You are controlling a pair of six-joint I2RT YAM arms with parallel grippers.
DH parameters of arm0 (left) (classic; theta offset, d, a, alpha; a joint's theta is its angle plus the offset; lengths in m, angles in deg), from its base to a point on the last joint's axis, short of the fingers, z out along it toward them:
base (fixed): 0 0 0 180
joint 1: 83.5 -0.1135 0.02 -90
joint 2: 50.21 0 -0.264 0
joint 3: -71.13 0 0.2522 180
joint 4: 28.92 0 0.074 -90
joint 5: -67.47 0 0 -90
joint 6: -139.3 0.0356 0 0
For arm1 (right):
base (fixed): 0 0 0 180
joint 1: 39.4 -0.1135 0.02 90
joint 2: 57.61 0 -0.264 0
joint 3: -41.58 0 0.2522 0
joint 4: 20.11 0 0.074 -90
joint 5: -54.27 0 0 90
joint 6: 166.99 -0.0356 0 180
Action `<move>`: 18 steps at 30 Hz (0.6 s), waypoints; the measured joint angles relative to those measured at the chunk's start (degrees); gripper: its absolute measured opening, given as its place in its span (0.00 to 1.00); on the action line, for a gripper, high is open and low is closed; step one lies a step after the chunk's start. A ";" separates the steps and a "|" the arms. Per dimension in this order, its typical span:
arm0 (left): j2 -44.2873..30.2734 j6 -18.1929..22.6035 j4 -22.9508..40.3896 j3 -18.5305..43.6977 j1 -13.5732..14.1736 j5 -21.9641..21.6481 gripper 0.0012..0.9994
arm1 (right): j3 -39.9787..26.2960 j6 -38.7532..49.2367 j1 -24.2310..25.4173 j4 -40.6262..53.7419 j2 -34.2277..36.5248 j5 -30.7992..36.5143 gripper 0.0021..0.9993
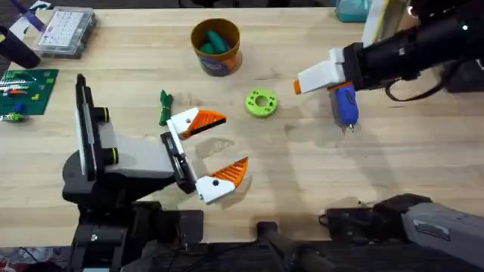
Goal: Pick up the gripper from the table and insert it into the empty holder that is missing its gripper. Then pick up a screw, insert it into the mounting hole, and use the screwdriver to tighten it. Finally, clean up the table by picking up the vegetable and placing it into the bucket.
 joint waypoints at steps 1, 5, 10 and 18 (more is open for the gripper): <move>0.00 0.00 0.01 -0.01 0.00 0.00 0.99 | -0.16 0.42 -0.79 0.02 0.00 2.23 1.00; 0.01 0.00 0.01 -0.01 0.00 0.00 0.99 | -0.22 4.27 -6.65 0.29 0.97 9.47 1.00; -0.01 0.00 0.01 0.00 0.00 -0.01 0.99 | -0.26 7.01 -9.18 0.02 4.87 11.11 1.00; 0.01 0.00 0.01 0.00 0.00 0.01 0.99 | -0.26 8.20 -9.25 -0.14 9.04 12.01 1.00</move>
